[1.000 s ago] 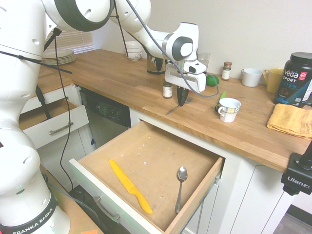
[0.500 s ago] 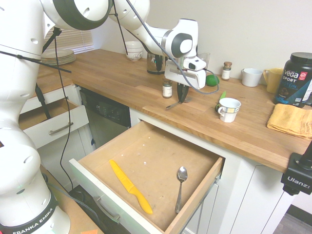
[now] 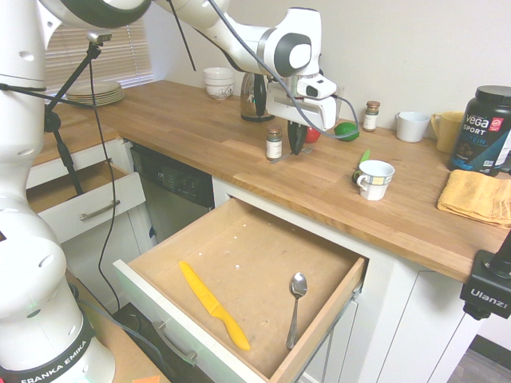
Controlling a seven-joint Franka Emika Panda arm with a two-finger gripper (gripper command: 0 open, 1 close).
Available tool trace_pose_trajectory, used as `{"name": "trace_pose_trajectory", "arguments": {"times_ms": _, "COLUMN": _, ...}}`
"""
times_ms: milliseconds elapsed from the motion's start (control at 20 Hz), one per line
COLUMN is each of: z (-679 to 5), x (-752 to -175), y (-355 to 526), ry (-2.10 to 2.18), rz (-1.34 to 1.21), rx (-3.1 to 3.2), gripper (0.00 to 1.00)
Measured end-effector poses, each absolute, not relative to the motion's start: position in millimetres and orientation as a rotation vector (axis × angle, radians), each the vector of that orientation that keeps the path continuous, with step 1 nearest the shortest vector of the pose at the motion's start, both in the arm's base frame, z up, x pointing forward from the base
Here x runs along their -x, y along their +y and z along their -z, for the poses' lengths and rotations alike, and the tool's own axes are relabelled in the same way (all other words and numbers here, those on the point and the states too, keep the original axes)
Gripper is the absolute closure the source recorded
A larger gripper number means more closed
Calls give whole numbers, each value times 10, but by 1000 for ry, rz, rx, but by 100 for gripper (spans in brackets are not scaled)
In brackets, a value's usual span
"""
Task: Put fork in the drawer
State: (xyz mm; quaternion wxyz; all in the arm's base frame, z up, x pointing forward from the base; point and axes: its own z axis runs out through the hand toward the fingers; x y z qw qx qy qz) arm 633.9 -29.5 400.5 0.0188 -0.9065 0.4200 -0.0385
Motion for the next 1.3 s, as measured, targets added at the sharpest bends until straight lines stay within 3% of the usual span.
{"name": "trace_pose_trajectory", "arguments": {"times_ms": 300, "z": -4142, "x": -5580, "y": -387, "ry": 1316, "rz": 143, "rx": 2792, "gripper": 100}}
{"name": "trace_pose_trajectory", "arguments": {"times_ms": 800, "z": -3615, "x": -4203, "y": -544, "ry": 1346, "rz": 112, "rx": 2773, "gripper": 100}}
{"name": "trace_pose_trajectory", "arguments": {"times_ms": 1300, "z": -3092, "x": -3899, "y": -401, "ry": 1306, "rz": 145, "rx": 2799, "gripper": 100}}
